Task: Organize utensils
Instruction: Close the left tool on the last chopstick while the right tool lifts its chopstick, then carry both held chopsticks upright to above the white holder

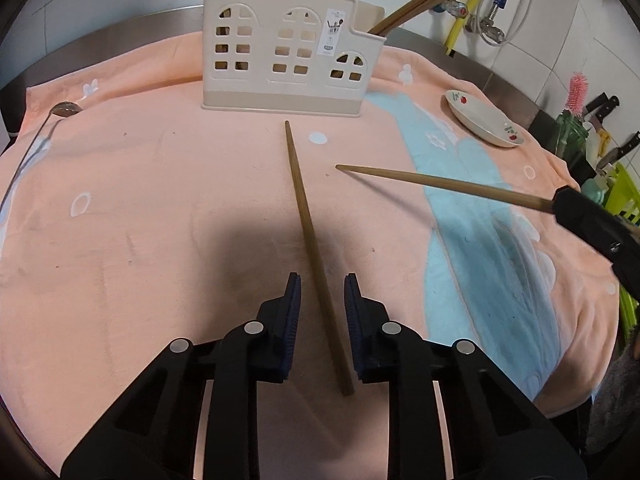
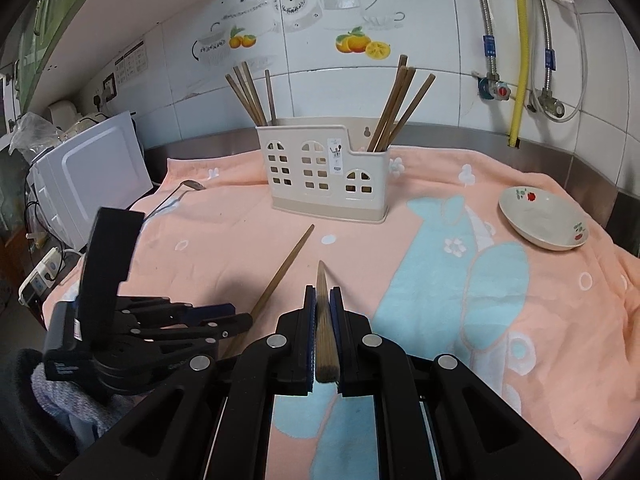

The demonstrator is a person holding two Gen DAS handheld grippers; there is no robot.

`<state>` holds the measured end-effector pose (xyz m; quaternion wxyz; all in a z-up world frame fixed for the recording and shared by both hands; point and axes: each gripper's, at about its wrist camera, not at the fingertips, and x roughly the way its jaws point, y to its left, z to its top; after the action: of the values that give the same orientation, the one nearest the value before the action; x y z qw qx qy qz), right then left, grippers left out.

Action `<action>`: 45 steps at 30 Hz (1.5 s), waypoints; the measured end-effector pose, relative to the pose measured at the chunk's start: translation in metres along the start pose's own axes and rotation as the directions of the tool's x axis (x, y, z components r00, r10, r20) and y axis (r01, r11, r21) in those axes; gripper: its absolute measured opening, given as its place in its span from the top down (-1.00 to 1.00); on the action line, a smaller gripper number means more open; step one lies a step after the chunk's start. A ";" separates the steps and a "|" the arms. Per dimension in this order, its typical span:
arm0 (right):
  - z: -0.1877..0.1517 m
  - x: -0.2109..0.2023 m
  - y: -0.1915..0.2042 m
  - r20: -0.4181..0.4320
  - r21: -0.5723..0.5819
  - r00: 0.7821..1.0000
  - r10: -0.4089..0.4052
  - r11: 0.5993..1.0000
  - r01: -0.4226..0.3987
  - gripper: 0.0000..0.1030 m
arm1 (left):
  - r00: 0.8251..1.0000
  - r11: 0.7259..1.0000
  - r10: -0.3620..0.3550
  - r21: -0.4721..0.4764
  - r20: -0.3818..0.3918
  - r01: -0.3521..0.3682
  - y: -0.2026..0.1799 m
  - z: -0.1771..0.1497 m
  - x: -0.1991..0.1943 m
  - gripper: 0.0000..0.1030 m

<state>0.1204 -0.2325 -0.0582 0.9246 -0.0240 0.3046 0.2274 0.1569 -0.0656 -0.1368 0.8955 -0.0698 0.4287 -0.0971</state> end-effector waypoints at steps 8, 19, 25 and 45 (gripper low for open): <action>0.005 -0.005 -0.004 0.011 -0.002 1.000 -0.009 1.000 0.009 0.87 | 1.000 1.000 0.017 -0.020 -0.018 -0.017 0.000 0.000 0.011 0.72; 0.013 -0.009 -0.004 0.024 -0.016 1.000 -0.017 1.000 0.017 0.86 | 0.999 0.999 0.032 -0.034 -0.009 -0.032 0.005 0.005 0.002 0.87; 0.023 -0.012 -0.003 0.030 -0.025 0.999 -0.011 1.000 0.011 0.87 | 0.996 0.999 0.024 -0.023 0.083 -0.022 0.012 0.018 -0.036 0.89; 0.090 -0.007 0.004 -0.004 -0.082 0.999 0.041 0.996 -0.041 0.87 | 0.963 0.996 -0.023 0.094 0.268 -0.002 0.010 0.078 -0.116 0.89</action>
<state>0.1632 -0.2152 0.0192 0.9176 -0.0558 0.2968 0.2585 0.1479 -0.0255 -0.0026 0.9471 -0.0427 0.2979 -0.1114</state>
